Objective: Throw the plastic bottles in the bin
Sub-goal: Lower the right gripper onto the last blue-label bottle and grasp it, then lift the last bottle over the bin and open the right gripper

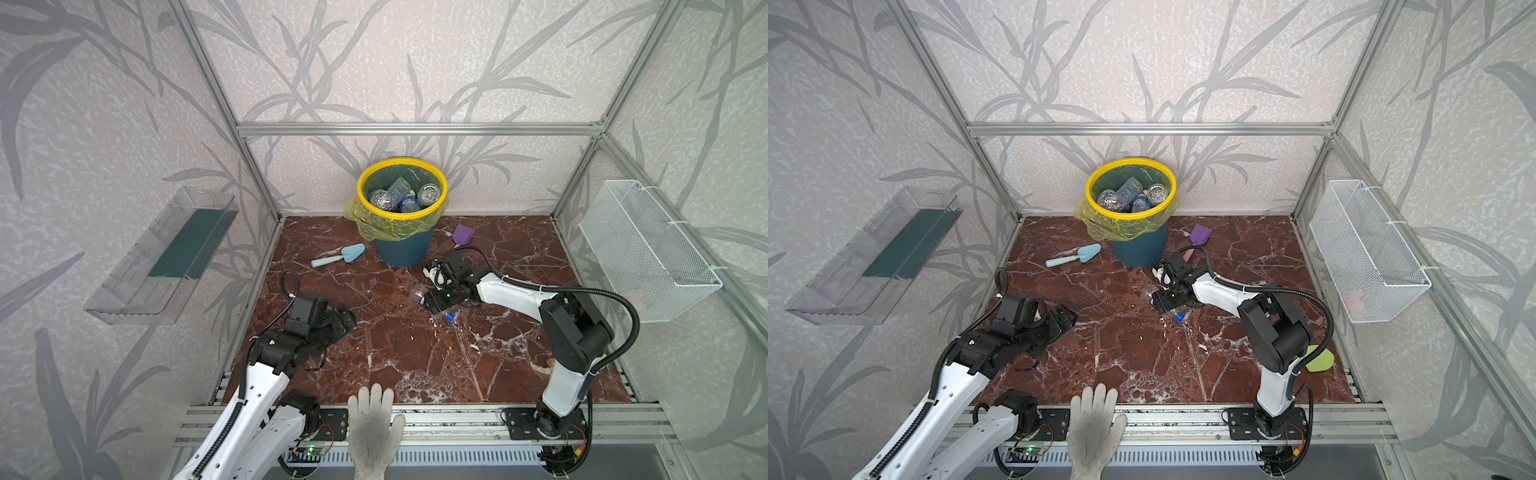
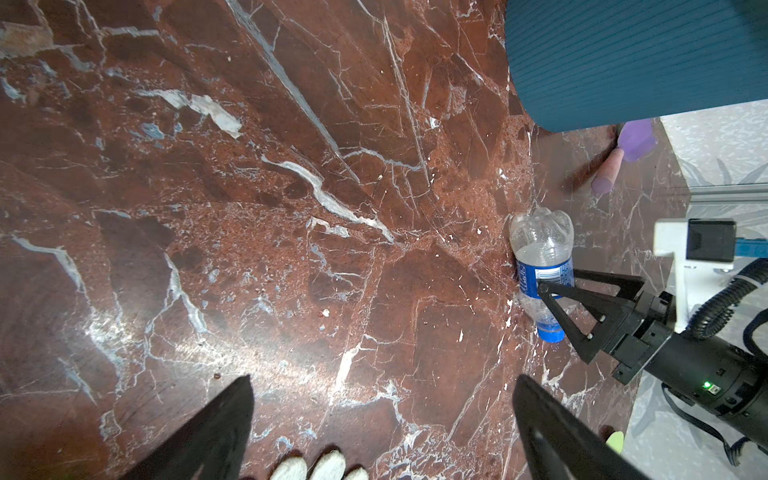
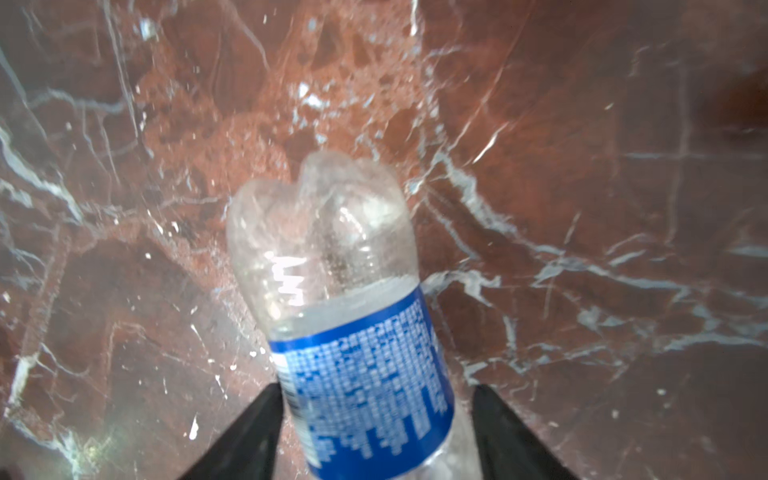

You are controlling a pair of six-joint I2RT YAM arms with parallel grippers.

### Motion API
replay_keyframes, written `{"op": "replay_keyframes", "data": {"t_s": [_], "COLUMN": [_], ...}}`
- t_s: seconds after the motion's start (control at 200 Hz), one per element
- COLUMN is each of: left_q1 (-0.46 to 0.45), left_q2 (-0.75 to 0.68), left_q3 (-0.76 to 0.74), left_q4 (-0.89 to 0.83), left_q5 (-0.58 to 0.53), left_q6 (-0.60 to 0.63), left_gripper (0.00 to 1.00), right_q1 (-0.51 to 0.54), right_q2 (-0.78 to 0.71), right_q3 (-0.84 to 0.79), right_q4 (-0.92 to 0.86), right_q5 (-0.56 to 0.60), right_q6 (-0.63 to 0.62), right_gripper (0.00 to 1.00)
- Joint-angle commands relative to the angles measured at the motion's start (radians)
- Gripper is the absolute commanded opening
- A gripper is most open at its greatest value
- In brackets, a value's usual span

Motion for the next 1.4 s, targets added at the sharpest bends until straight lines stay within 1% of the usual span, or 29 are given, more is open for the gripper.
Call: {"op": "replay_keyframes", "data": {"t_s": [0.0, 0.07, 0.19, 0.265, 0.515, 0.67, 0.75, 0.855, 0.975, 1.1, 1.175, 1.22, 1.299, 1.354, 1.394], "left_q1": [0.004, 0.003, 0.003, 0.004, 0.004, 0.004, 0.004, 0.004, 0.004, 0.004, 0.004, 0.004, 0.004, 0.004, 0.004], "left_q2": [0.0, 0.001, 0.006, 0.01, 0.03, 0.038, 0.04, 0.041, 0.037, 0.029, 0.025, 0.023, 0.023, 0.02, 0.02], "left_q3": [-0.014, -0.014, -0.014, -0.015, -0.016, -0.016, -0.018, -0.018, -0.014, -0.01, -0.006, 0.0, 0.013, 0.023, 0.032], "left_q4": [0.001, 0.005, 0.01, 0.014, 0.032, 0.04, 0.042, 0.042, 0.036, 0.021, 0.014, 0.009, -0.002, -0.006, -0.009], "left_q5": [-0.001, 0.003, 0.004, 0.006, 0.017, 0.021, 0.019, 0.016, 0.014, 0.007, 0.003, 0.002, -0.001, -0.003, -0.008], "left_q6": [-0.013, -0.012, -0.014, -0.012, -0.012, -0.009, -0.008, -0.006, -0.005, -0.004, -0.005, -0.003, -0.002, 0.0, 0.0], "left_gripper": [0.97, 0.97, 0.97, 0.97, 0.97, 0.97, 0.97, 0.97, 0.97, 0.97, 0.97, 0.97, 0.97, 0.97, 0.97], "right_q1": [0.005, 0.01, 0.03, 0.052, 0.135, 0.194, 0.217, 0.227, 0.227, 0.227, 0.222, 0.208, 0.156, 0.128, 0.106], "right_q2": [-0.041, -0.063, -0.111, -0.181, -0.358, -0.469, -0.501, -0.518, -0.53, -0.556, -0.573, -0.572, -0.513, -0.419, -0.321], "right_q3": [-0.031, -0.056, -0.115, -0.164, -0.346, -0.425, -0.448, -0.465, -0.436, -0.316, -0.191, -0.089, 0.188, 0.435, 0.66], "right_q4": [-0.057, -0.07, -0.1, -0.122, -0.219, -0.268, -0.287, -0.288, -0.289, -0.309, -0.31, -0.309, -0.331, -0.351, -0.374], "right_q5": [0.026, 0.028, 0.05, 0.066, 0.108, 0.118, 0.121, 0.12, 0.128, 0.161, 0.201, 0.209, 0.203, 0.223, 0.243], "right_q6": [0.02, 0.038, 0.08, 0.119, 0.286, 0.378, 0.407, 0.422, 0.417, 0.392, 0.358, 0.324, 0.256, 0.199, 0.164], "right_gripper": [0.6, 0.55, 0.52, 0.5, 0.5, 0.52, 0.53, 0.53, 0.51, 0.51, 0.51, 0.51, 0.51, 0.54, 0.56]}}
